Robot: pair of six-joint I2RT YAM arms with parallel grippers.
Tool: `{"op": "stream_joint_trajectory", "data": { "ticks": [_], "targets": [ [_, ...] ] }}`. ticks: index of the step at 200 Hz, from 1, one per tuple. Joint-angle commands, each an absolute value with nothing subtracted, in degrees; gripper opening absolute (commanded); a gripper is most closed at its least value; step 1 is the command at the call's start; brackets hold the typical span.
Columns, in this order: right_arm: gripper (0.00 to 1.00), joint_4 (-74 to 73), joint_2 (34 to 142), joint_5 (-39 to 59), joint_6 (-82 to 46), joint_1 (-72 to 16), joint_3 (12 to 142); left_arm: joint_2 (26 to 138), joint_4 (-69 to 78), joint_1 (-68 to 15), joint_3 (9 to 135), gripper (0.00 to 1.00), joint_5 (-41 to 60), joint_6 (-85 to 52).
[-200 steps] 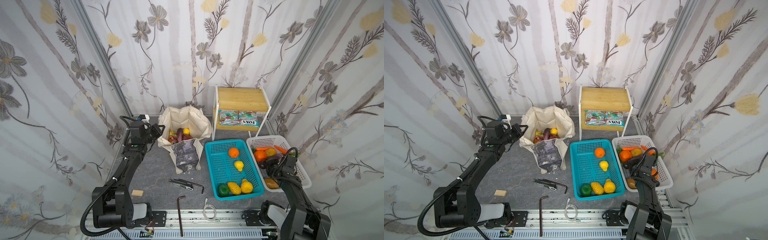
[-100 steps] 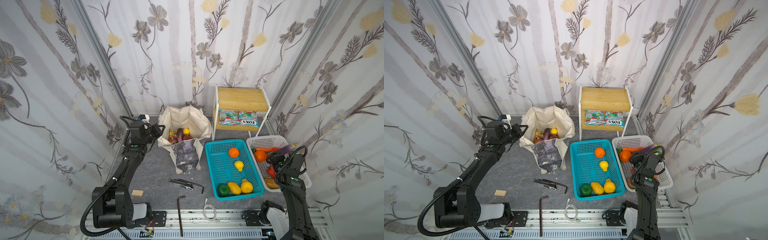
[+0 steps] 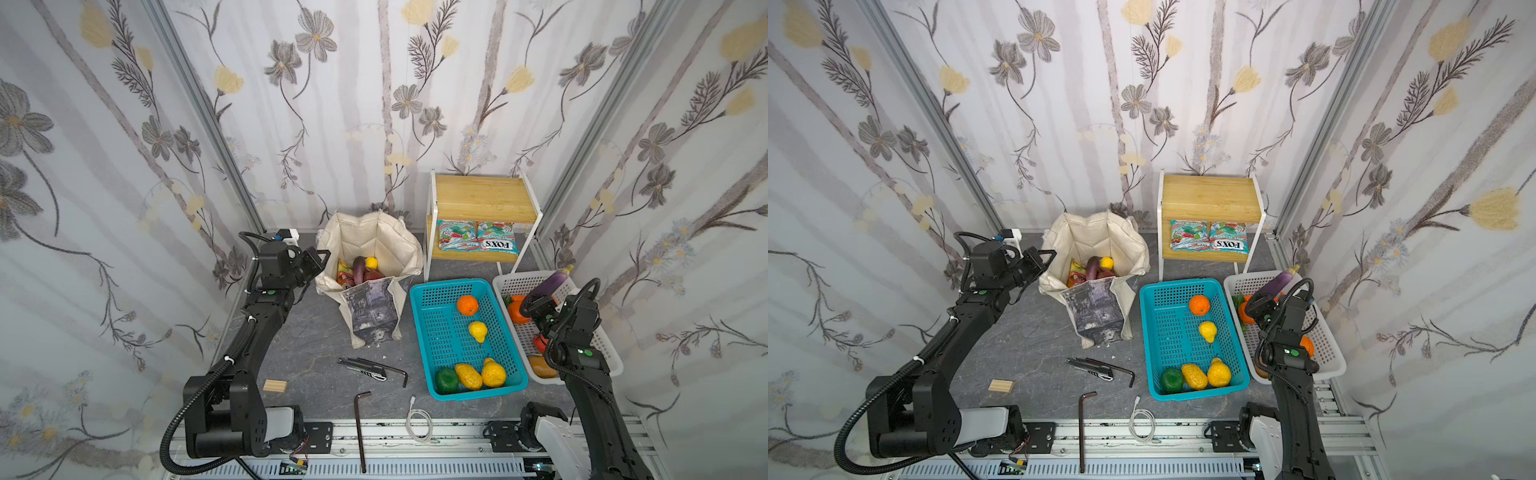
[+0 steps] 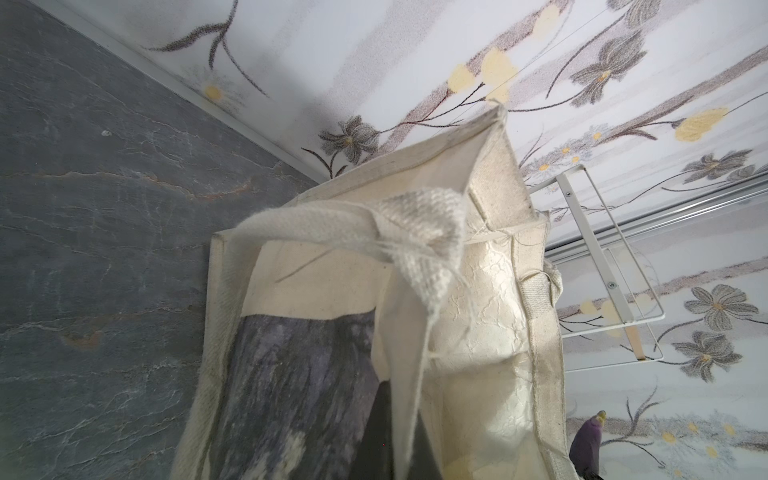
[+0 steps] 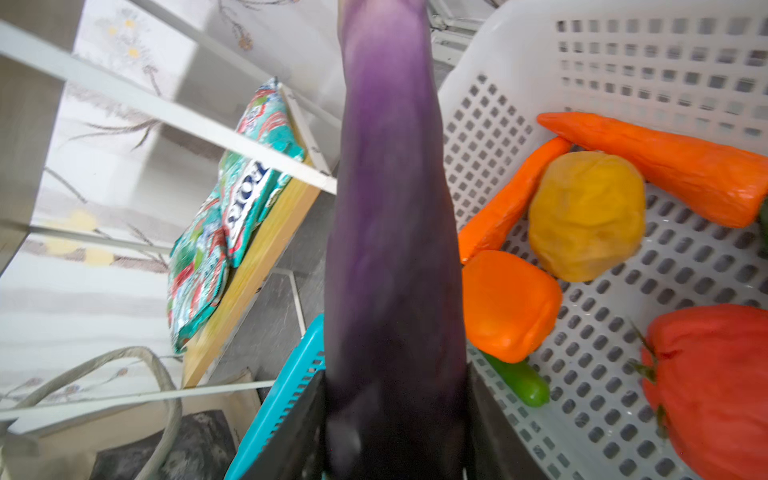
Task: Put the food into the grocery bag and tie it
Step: 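Lift the eggplant and carry it with the right gripper over the tote bag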
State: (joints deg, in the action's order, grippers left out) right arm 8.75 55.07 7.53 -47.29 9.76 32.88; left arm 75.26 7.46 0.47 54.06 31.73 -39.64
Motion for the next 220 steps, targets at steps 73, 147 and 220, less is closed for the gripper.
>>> {"op": "stream_joint_trajectory", "data": {
  "ticks": [73, 147, 220],
  "targets": [
    [0.41, -9.92, 58.72, 8.13, -38.69, -19.29, 38.49, 75.67, 12.22, 0.43, 53.97, 0.00, 32.70, -40.26],
    [0.41, -10.70, 77.95, -0.51, -33.47, -40.43, 56.39, 76.09, 12.22, 0.35, 54.01, 0.00, 33.02, -40.34],
    [0.45, 11.32, 108.80, -1.39, -27.76, -44.91, 90.28, 75.89, 12.22, 0.35, 54.14, 0.00, 33.75, -40.65]
  ]
}}
